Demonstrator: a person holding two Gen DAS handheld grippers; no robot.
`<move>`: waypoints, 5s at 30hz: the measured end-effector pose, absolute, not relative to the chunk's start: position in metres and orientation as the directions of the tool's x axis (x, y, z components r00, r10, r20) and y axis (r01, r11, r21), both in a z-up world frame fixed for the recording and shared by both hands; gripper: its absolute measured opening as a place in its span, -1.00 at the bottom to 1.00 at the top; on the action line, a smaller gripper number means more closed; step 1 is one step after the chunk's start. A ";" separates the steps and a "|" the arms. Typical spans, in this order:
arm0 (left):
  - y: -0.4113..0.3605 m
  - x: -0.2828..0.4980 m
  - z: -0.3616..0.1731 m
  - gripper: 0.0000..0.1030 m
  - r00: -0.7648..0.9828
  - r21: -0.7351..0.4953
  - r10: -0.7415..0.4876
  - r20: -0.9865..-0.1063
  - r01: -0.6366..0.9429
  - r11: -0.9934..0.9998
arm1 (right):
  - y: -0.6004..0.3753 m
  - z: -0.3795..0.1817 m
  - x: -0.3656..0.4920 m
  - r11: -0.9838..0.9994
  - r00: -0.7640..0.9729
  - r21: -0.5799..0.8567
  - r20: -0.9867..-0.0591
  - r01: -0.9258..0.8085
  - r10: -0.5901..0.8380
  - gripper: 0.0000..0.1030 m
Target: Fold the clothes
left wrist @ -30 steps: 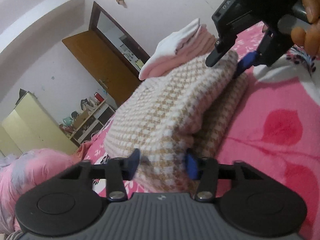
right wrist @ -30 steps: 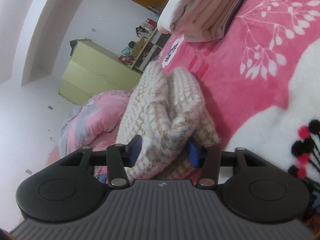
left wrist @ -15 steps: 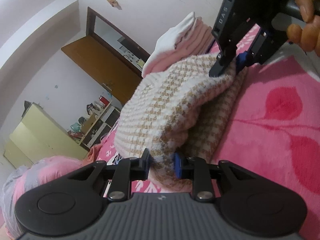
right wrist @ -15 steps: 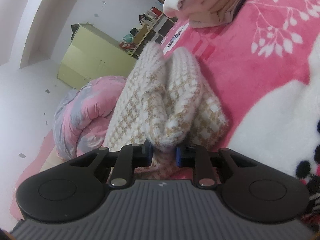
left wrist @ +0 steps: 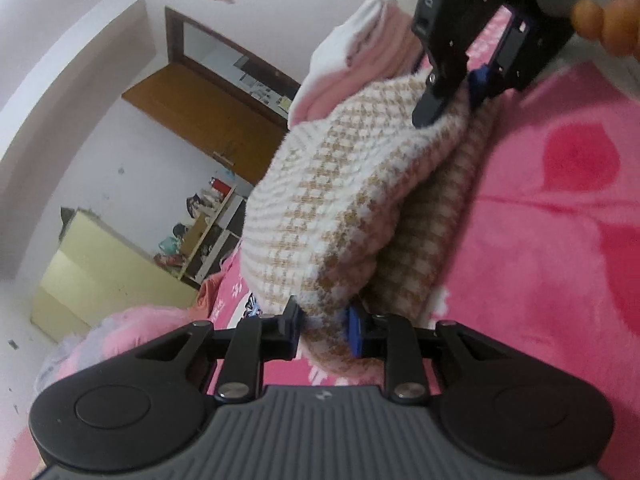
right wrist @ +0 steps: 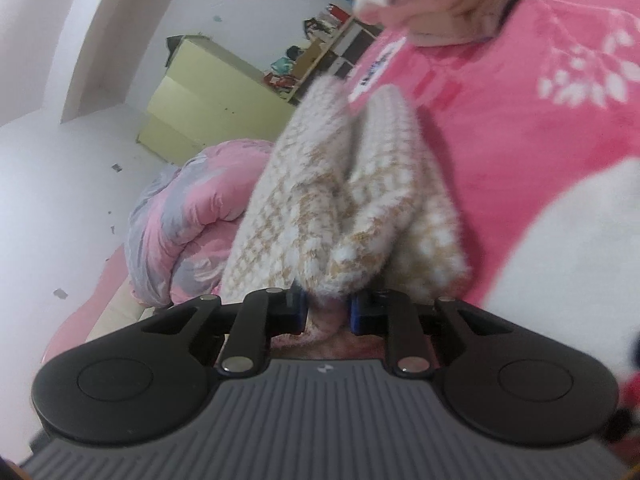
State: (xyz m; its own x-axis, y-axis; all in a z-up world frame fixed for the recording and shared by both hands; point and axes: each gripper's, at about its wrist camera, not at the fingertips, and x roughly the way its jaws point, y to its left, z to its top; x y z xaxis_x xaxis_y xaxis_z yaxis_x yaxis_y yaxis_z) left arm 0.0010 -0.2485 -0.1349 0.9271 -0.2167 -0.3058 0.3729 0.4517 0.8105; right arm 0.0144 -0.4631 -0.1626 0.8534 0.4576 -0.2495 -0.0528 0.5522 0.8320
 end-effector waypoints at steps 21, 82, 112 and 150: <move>-0.250 0.082 -0.079 -0.28 0.822 0.395 -0.407 -0.399 0.554 0.733 | -0.516 -0.107 -0.018 0.721 0.900 0.691 -0.275 -0.060 0.338 0.08; -0.252 0.066 -0.084 -0.19 0.880 0.472 -0.329 -0.343 0.464 0.750 | -0.532 -0.166 0.192 0.578 0.816 0.806 -0.244 -0.131 0.525 -0.64; -0.207 0.044 -0.070 0.04 0.841 0.305 -0.389 -0.376 0.508 0.805 | -0.466 -0.140 -0.015 0.641 0.893 0.767 -0.269 -0.028 0.361 0.27; -0.227 0.053 -0.093 0.12 0.800 0.289 -0.470 -0.373 0.582 0.760 | -0.452 -0.063 0.080 0.855 0.910 0.488 -0.250 -0.176 0.330 0.40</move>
